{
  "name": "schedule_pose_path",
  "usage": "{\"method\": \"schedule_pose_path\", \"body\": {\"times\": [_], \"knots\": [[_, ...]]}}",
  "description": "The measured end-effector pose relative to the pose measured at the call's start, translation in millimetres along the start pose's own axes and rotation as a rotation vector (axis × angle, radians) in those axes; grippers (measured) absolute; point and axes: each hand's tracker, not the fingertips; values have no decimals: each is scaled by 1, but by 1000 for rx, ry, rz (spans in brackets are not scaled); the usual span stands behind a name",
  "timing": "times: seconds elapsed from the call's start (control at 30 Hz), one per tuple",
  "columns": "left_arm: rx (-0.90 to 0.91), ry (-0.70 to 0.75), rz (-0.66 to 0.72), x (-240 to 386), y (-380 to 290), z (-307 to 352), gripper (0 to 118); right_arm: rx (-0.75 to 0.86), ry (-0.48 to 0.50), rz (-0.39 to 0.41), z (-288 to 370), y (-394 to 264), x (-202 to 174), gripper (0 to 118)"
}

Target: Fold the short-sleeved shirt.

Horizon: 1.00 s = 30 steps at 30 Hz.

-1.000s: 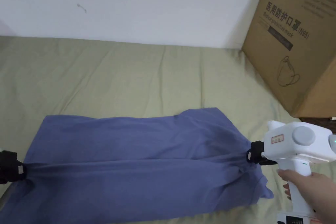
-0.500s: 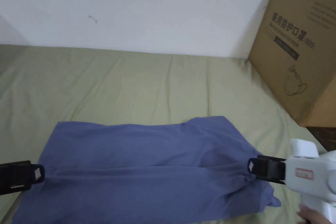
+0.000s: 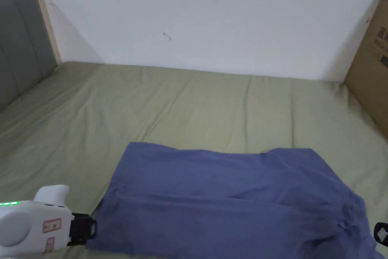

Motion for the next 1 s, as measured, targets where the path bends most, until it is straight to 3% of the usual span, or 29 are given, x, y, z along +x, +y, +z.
{"method": "schedule_pose_path", "body": {"times": [0.03, 0.07, 0.23, 0.3, 0.37, 0.43, 0.57, 0.6, 0.67, 0.7, 0.8, 0.87, 0.9, 0.93, 0.97, 1.0], "knots": [[-50, 4, 16, -4, 1, -17, 106, -9, 11, -26, -3, 0, 1, 0], [-90, -2, 33, -7, 2, -32, 118, -14, 17, -47, -6, -2, 4, 0], [-160, -3, 14, 7, 2, -75, 116, -56, 1, -90, -18, -8, 15, 0], [-172, 60, -89, 23, -5, -62, 103, -70, -9, -94, -20, -6, 20, 0], [-123, 108, -169, 33, -7, -47, 50, -74, -27, -91, -25, -6, 26, 0], [-73, 63, -191, 31, -4, -33, 1, -77, -41, -91, -28, -2, 33, 0], [-31, 6, -148, 28, -1, -2, 1, -91, -43, -134, -51, 10, 53, 0], [-18, 5, -149, 28, 1, 3, 1, -108, -48, -148, -62, 15, 60, 14], [-2, -9, -144, 42, 4, 16, 1, -203, -83, -189, -91, 21, 72, 101], [1, -14, -143, 44, 5, 19, 1, -222, -96, -201, -95, 20, 73, 118], [11, -20, -131, 41, 13, 18, 1, -251, -185, -246, -123, 29, 87, 116], [1, -25, -112, 40, 13, 15, 1, -322, -187, -259, -140, 28, 100, 113], [-3, -24, -103, 39, 13, 14, 1, -360, -169, -253, -145, 28, 100, 106], [-7, -19, -96, 59, 7, 23, 1, -378, -183, -215, -146, 30, 97, 89], [-14, -14, -89, 60, 6, 22, 1, -367, -246, -135, -140, 27, 97, 77], [-33, 0, -78, 61, 4, 22, 1, -343, -241, -73, -135, 30, 92, 63]]}}
